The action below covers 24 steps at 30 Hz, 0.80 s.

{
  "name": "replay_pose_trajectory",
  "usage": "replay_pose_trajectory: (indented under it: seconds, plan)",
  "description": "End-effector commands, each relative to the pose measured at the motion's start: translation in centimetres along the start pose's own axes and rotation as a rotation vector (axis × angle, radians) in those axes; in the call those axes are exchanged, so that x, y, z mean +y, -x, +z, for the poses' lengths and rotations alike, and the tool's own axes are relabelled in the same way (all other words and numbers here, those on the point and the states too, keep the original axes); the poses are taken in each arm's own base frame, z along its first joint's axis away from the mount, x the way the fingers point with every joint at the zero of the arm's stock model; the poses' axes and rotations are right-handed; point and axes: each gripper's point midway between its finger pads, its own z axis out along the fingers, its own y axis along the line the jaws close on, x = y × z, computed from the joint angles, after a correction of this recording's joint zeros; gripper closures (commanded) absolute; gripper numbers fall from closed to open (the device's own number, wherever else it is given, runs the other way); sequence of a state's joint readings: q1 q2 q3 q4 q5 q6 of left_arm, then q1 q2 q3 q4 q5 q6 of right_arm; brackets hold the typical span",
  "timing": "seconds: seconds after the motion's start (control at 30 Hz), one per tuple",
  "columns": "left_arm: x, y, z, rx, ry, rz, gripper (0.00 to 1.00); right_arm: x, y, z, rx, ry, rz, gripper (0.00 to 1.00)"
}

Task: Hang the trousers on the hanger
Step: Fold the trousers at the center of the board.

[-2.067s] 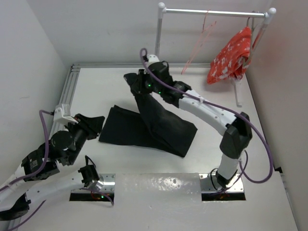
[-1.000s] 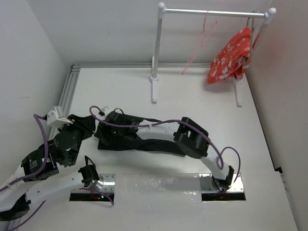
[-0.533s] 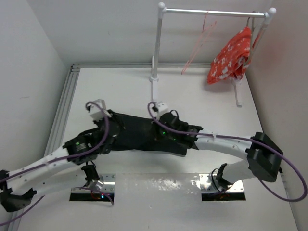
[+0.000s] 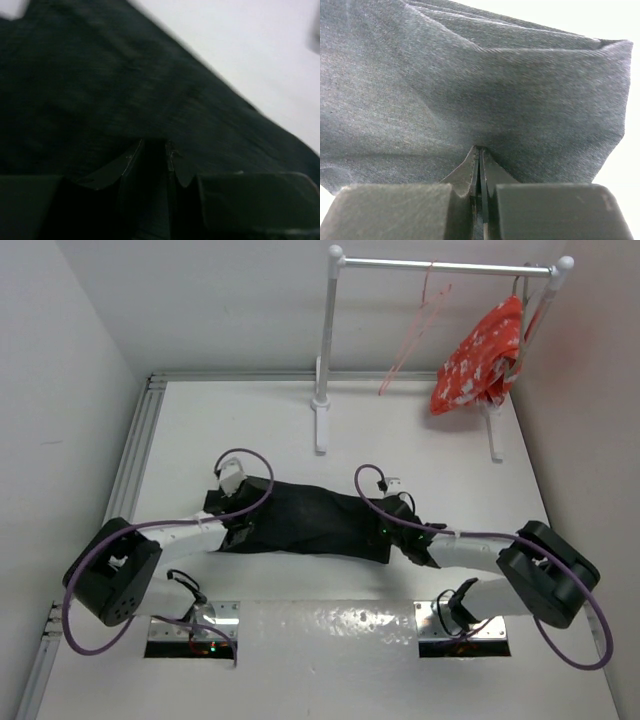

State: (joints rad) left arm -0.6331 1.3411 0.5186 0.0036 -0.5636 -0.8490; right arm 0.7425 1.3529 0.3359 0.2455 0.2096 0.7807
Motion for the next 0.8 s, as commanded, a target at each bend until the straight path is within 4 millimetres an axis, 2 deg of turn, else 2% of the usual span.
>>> replay_pose_trajectory:
  seconds: [0.0, 0.13, 0.23, 0.27, 0.3, 0.37, 0.4, 0.43, 0.47, 0.5, 0.53, 0.67, 0.7, 0.77]
  plan:
    - [2.8, -0.1, 1.3, 0.016, 0.011, -0.153, 0.78, -3.4, -1.9, -0.4, 0.022, -0.115, 0.000, 1.00]
    - [5.0, -0.1, 0.6, 0.006, 0.055, -0.168, 0.80, -4.4, -0.4, -1.0, 0.002, -0.166, -0.012, 0.99]
    - [5.8, 0.5, -0.8, -0.021, 0.046, -0.184, 0.80, -3.3, 2.1, -1.6, -0.033, -0.125, -0.012, 0.83]
    - [5.6, 1.2, -1.5, -0.046, 0.017, -0.205, 0.80, -2.5, 3.8, -1.8, -0.061, -0.109, -0.010, 0.79]
    - [6.4, 0.8, -2.0, -0.033, 0.036, -0.197, 0.80, -2.1, 4.1, -1.9, -0.045, -0.093, -0.026, 0.74]
    - [6.3, 1.6, -3.0, -0.056, 0.007, -0.215, 0.80, -1.4, 5.7, -1.9, -0.057, -0.074, -0.022, 0.75]
    - [6.2, 2.1, -3.4, -0.068, -0.005, -0.213, 0.79, -1.2, 5.8, -1.7, -0.046, -0.060, -0.022, 0.83]
    - [5.4, 3.3, -4.1, -0.096, -0.048, -0.224, 0.79, -1.1, 6.8, -1.5, -0.057, -0.053, -0.005, 0.90]
    - [4.8, 3.6, -4.5, -0.096, -0.078, -0.192, 0.79, -0.7, 7.3, -1.3, -0.067, -0.032, 0.008, 0.93]
    - [4.0, 4.1, -4.9, -0.097, -0.115, -0.182, 0.79, -0.2, 6.9, -0.8, -0.037, 0.001, 0.015, 0.95]
    - [2.8, 4.8, -5.3, -0.098, -0.158, -0.173, 0.79, 0.1, 7.6, -0.6, -0.047, 0.012, 0.024, 0.96]
    - [-2.8, 3.4, -6.6, -0.002, -0.393, -0.098, 0.81, -1.0, 7.5, 1.3, -0.032, -0.049, 0.048, 0.96]
    - [-4.3, 2.2, -7.2, 0.028, -0.441, -0.065, 0.81, -1.6, 7.5, 1.7, -0.038, -0.077, 0.059, 0.96]
    - [-5.9, 0.2, -7.1, 0.065, -0.467, -0.013, 0.81, -3.3, 7.5, 2.6, -0.051, -0.109, 0.113, 0.98]
